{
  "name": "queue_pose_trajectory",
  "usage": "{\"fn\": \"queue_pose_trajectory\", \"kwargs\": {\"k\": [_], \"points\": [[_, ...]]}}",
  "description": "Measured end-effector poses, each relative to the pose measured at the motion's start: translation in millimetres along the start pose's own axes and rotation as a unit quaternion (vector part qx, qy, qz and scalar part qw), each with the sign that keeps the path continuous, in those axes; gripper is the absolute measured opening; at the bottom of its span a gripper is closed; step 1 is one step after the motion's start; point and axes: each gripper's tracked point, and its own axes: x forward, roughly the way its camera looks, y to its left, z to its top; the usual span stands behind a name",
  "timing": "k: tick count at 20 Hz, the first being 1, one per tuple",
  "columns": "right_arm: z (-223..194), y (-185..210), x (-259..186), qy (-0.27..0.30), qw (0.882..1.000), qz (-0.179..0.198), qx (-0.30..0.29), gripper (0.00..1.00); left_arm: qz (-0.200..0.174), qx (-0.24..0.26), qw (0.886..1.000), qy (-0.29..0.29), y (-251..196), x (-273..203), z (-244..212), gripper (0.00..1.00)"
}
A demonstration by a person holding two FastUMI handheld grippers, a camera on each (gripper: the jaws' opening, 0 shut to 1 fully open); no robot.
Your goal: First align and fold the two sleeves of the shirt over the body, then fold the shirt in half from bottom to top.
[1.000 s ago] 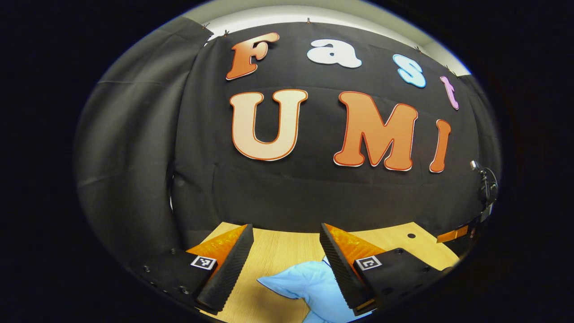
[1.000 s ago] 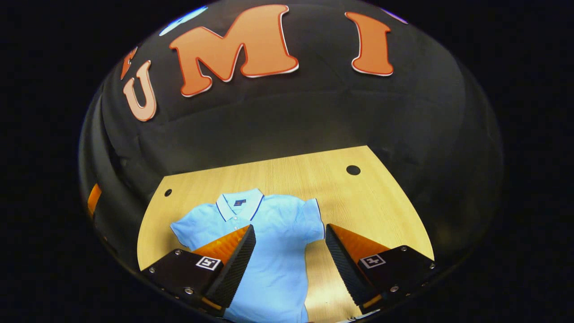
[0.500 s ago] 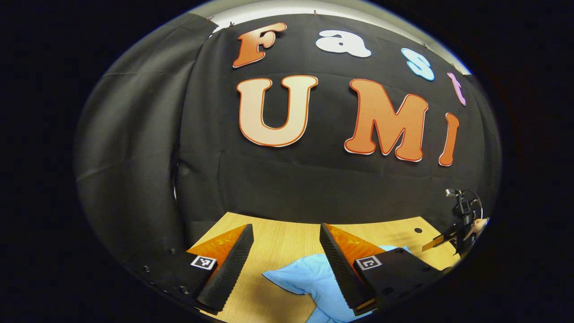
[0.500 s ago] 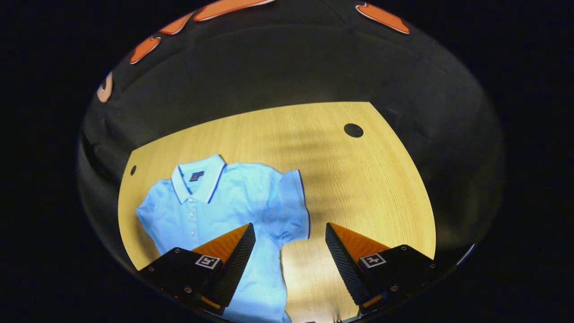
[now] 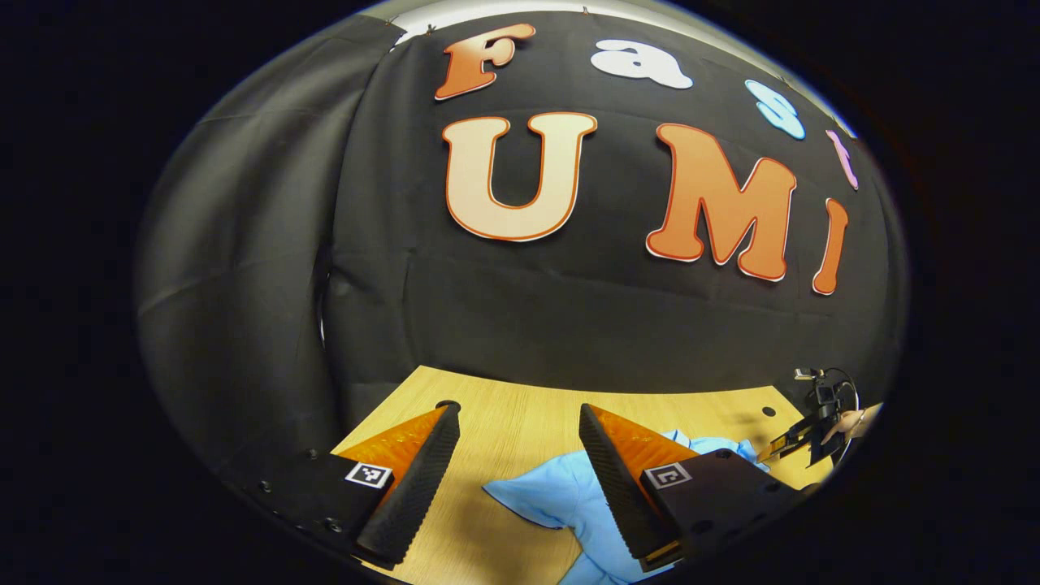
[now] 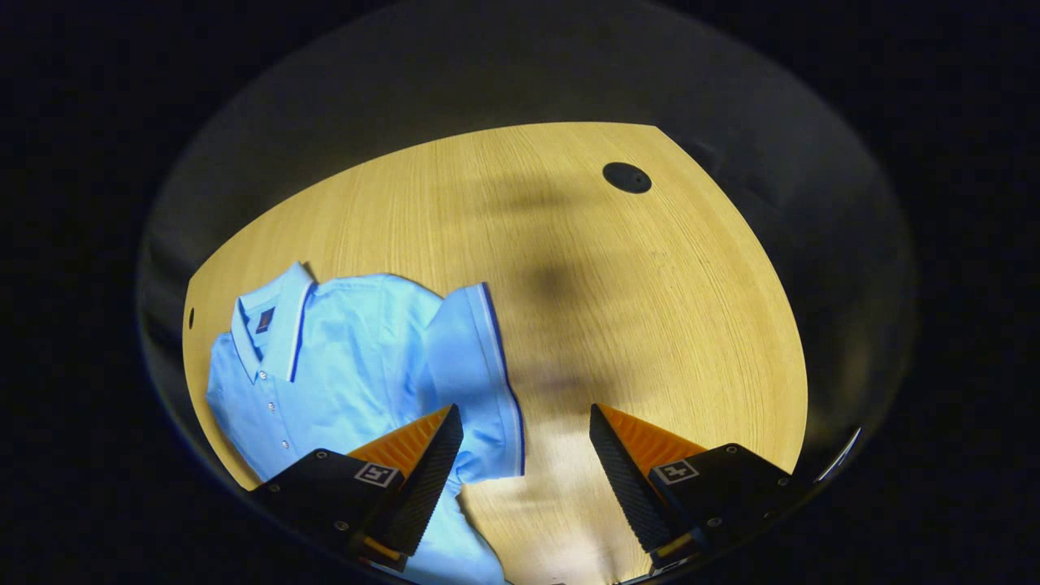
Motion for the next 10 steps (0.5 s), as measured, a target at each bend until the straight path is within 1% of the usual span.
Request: {"fn": "queue_pose_trajectory", "kwargs": {"k": [2, 3, 4, 5, 8, 10], "points": [[-1.2, -0.4, 5.1, 0.010, 1.000, 0.002, 0.007, 0.98, 0.001, 0.002, 1.000, 0.005, 3.0, 3.5, -3.8, 0.97], [-3.0, -1.2, 7.4, 0.015, 1.000, 0.000, 0.008, 0.98, 0.002, 0.003, 1.000, 0.006, 5.0, 3.5, -4.7, 0.99], [-3.8, -0.6, 9.7, 0.019, 1.000, -0.001, 0.007, 0.98, 0.002, 0.003, 1.000, 0.008, 5.1, 4.2, -5.9, 0.99], [-5.4, -1.1, 10.9, 0.023, 1.000, -0.002, 0.006, 0.98, 0.002, 0.003, 1.000, 0.010, 5.7, 5.7, -7.3, 0.97], [-5.6, 1.3, 12.4, 0.026, 1.000, -0.003, 0.008, 0.97, 0.005, 0.007, 1.000, 0.014, 8.2, 9.3, -9.3, 0.97], [-5.2, 4.3, 12.2, 0.027, 1.000, -0.001, 0.011, 0.93, 0.010, 0.007, 1.000, 0.017, 9.1, 12.4, -12.7, 0.97]]}}
